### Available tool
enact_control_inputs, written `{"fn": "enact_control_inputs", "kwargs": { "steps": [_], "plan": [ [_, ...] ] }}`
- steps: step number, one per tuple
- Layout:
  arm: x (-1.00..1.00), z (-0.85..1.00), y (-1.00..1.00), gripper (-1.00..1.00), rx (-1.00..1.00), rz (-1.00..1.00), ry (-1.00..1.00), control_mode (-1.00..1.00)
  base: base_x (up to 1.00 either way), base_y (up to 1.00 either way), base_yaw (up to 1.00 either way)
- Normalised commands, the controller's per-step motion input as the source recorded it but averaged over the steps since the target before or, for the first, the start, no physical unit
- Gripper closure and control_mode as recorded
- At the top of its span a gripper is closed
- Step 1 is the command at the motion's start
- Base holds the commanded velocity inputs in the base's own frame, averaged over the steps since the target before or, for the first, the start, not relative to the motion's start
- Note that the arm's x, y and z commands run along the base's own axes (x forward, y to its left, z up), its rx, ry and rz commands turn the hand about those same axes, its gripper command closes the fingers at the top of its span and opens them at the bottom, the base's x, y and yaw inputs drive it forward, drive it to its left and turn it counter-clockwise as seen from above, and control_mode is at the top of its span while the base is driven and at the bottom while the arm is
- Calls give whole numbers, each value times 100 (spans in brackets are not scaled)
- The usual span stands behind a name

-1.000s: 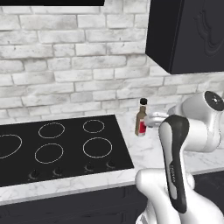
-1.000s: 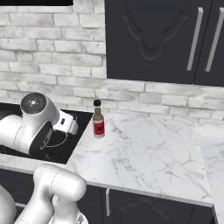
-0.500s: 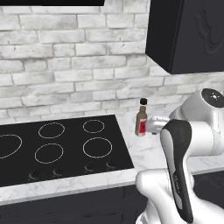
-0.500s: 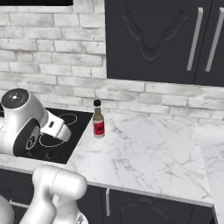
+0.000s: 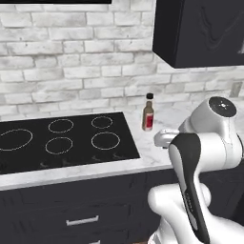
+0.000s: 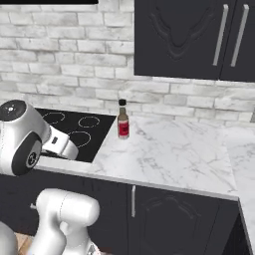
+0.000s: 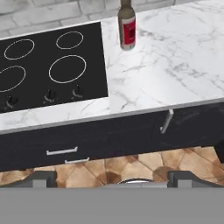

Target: Take 2 condiments from the cabinet and move them on the counter near the stove.Make sure the condiments are lined up with each other, next to each other.

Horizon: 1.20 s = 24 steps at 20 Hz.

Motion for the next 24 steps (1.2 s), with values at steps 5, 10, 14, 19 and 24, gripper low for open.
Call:
{"fn": "enact_control_inputs", "kwargs": {
  "steps": [5, 10, 14, 19, 24],
  "plan": [
    [0, 0, 0, -100, 0, 0, 0, 100, -100, 41, 13],
    [0, 0, 0, -100, 0, 0, 0, 100, -89, 40, 25],
    [0, 0, 0, -100, 0, 0, 0, 100, -64, 8, 37],
    [0, 0, 0, -100, 0, 0, 0, 100, -26, -9, 52],
    [0, 0, 0, -100, 0, 0, 0, 100, -26, 3, 54]
  ]
}}
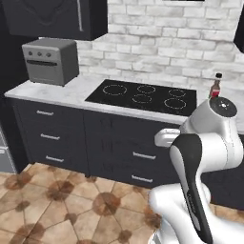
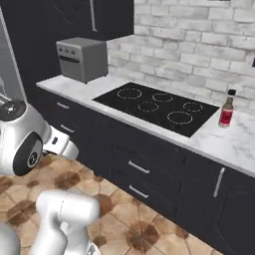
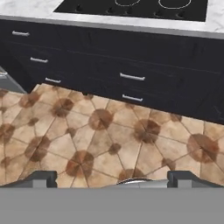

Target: Take 2 condiments from the cabinet and move them on the counter near the stove.Make sure the condiments are lined up with each other, next to each other.

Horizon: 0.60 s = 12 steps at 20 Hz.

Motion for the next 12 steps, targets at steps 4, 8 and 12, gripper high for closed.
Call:
{"fn": "enact_control_inputs", "kwargs": {
  "steps": [4, 8, 12],
  "plan": [
    [0, 0, 0, -100, 0, 0, 0, 100, -44, 12, 48],
    [0, 0, 0, -100, 0, 0, 0, 100, -62, 19, 41],
    [0, 0, 0, -100, 0, 0, 0, 100, -94, 26, 29]
  ]
}}
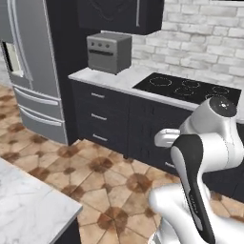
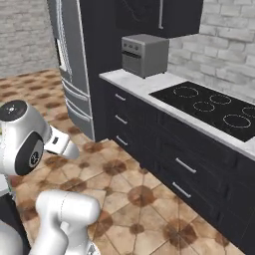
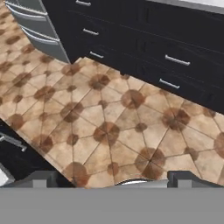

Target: Take 2 condiments from the cabinet and move them on the counter near the stove.Make sure the condiments are lined up with each other, next to each other.

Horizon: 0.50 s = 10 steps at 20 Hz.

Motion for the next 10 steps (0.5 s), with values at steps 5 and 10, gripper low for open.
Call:
{"fn": "enact_control_inputs", "kwargs": {
  "steps": [5, 10],
  "plan": [
    [0, 0, 0, -100, 0, 0, 0, 100, -96, 17, 28],
    [0, 0, 0, -100, 0, 0, 0, 100, -97, 10, 29]
  ]
}}
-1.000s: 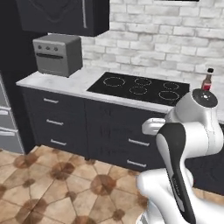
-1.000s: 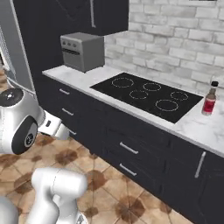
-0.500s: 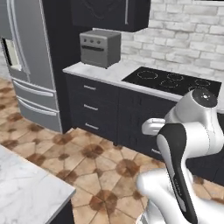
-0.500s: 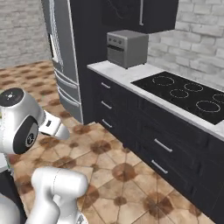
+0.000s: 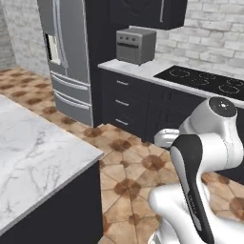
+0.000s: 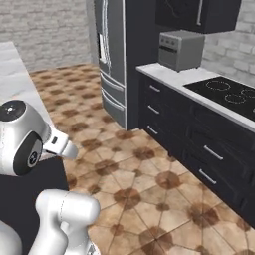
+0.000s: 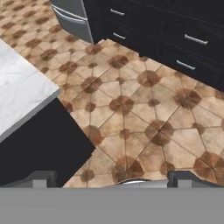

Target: Take 2 condiments from the cabinet and move them on the counter near the stove.Make sure the condiments are lined up with each other, next to each other.

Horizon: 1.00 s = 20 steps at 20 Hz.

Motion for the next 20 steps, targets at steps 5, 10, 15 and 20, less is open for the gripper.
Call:
{"fn": "enact_control_inputs", "kwargs": {
  "steps": [5, 10, 15, 20],
  "plan": [
    [0, 0, 0, -100, 0, 0, 0, 100, -86, 43, 29],
    [0, 0, 0, -100, 0, 0, 0, 100, -80, 68, 27],
    [0, 0, 0, -100, 0, 0, 0, 100, -75, 88, 26],
    [0, 0, 0, -100, 0, 0, 0, 100, -72, 100, 25]
  ]
}}
